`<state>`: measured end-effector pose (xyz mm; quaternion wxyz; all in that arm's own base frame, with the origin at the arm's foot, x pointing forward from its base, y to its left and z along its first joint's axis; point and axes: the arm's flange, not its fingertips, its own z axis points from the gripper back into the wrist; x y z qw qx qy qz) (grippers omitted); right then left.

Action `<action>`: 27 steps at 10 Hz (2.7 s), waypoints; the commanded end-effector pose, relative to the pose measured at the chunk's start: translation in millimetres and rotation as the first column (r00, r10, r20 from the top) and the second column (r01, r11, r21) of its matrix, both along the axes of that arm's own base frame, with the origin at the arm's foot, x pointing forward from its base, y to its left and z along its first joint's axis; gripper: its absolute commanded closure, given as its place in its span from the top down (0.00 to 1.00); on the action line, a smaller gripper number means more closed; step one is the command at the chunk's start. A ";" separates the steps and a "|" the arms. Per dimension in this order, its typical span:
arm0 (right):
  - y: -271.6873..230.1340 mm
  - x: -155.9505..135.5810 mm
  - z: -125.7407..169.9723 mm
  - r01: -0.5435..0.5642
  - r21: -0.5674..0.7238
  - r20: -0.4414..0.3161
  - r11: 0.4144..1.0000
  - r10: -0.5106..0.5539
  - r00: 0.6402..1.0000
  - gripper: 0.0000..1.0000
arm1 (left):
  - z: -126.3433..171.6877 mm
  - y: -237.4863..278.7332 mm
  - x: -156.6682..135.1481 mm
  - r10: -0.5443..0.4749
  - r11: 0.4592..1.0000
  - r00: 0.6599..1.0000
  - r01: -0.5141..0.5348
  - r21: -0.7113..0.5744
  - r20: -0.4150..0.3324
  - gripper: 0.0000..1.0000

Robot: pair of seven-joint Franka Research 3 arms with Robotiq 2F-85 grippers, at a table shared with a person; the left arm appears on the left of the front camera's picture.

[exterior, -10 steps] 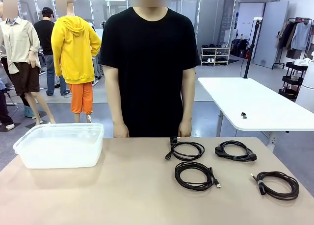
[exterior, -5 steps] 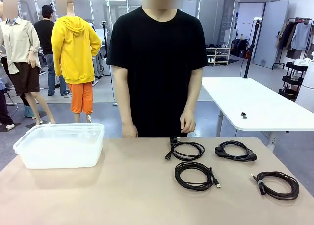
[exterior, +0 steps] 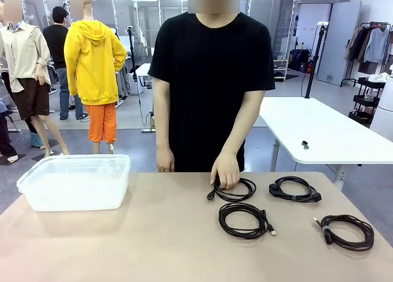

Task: Organize and store the cables.
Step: Place the Power Cable into the Organizing box.

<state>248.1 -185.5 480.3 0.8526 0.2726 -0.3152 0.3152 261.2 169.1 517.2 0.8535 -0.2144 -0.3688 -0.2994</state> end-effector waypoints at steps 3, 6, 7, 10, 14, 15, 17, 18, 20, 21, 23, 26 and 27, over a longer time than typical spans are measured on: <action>-1.4 -0.6 0.0 -0.015 0.005 0.016 1.000 0.015 1.000 1.00 | -0.7 0.0 0.0 -0.020 1.000 1.000 0.020 -0.003 0.008 1.00; -1.4 -0.6 0.0 -0.015 0.005 0.016 1.000 0.015 1.000 1.00 | -0.7 0.0 0.0 -0.020 1.000 1.000 0.020 -0.003 0.008 1.00; -1.4 -0.6 0.0 -0.015 0.005 0.016 1.000 0.015 1.000 1.00 | -0.7 0.0 0.0 -0.020 1.000 1.000 0.020 -0.003 0.008 1.00; -1.4 -0.6 0.0 -0.015 0.005 0.016 1.000 0.015 1.000 1.00 | -0.7 0.0 0.0 -0.020 1.000 1.000 0.020 -0.003 0.008 1.00; -1.4 -0.6 0.0 -0.015 0.005 0.016 1.000 0.015 1.000 1.00 | -0.7 0.0 0.0 -0.020 1.000 1.000 0.020 -0.003 0.008 1.00; -1.4 -0.6 0.0 -0.015 0.005 0.016 1.000 0.015 1.000 1.00 | -0.7 0.0 0.0 -0.020 1.000 1.000 0.020 -0.003 0.008 1.00; -1.4 -0.6 0.0 -0.015 0.005 0.016 1.000 0.015 1.000 1.00 | -0.7 0.0 0.0 -0.020 1.000 1.000 0.020 -0.003 0.008 1.00; -1.4 -0.6 0.0 -0.015 0.005 0.016 1.000 0.015 1.000 1.00 | -0.7 0.0 0.0 -0.020 1.000 1.000 0.020 -0.003 0.008 1.00; 20.1 6.4 12.6 -0.015 -0.093 -0.022 0.996 0.013 1.000 1.00 | -0.7 0.0 0.0 -0.020 1.000 1.000 0.020 -0.003 0.008 1.00; 41.4 28.1 24.9 -0.023 -0.164 -0.066 0.986 0.012 0.998 1.00 | -0.7 0.0 0.0 -0.020 1.000 1.000 0.020 -0.003 0.008 1.00; 81.9 73.4 43.3 -0.096 -0.285 -0.137 0.954 0.059 0.989 1.00 | -0.7 0.0 0.0 -0.020 1.000 1.000 0.020 -0.003 0.008 1.00; 147.8 157.3 54.3 -0.219 -0.475 -0.231 0.853 0.120 0.966 1.00 | -0.7 0.0 0.0 -0.020 1.000 1.000 0.020 -0.003 0.008 1.00; 165.3 184.4 51.4 -0.266 -0.521 -0.256 0.811 0.149 0.955 1.00 | -0.7 0.0 0.0 -0.020 1.000 1.000 0.020 -0.003 0.008 1.00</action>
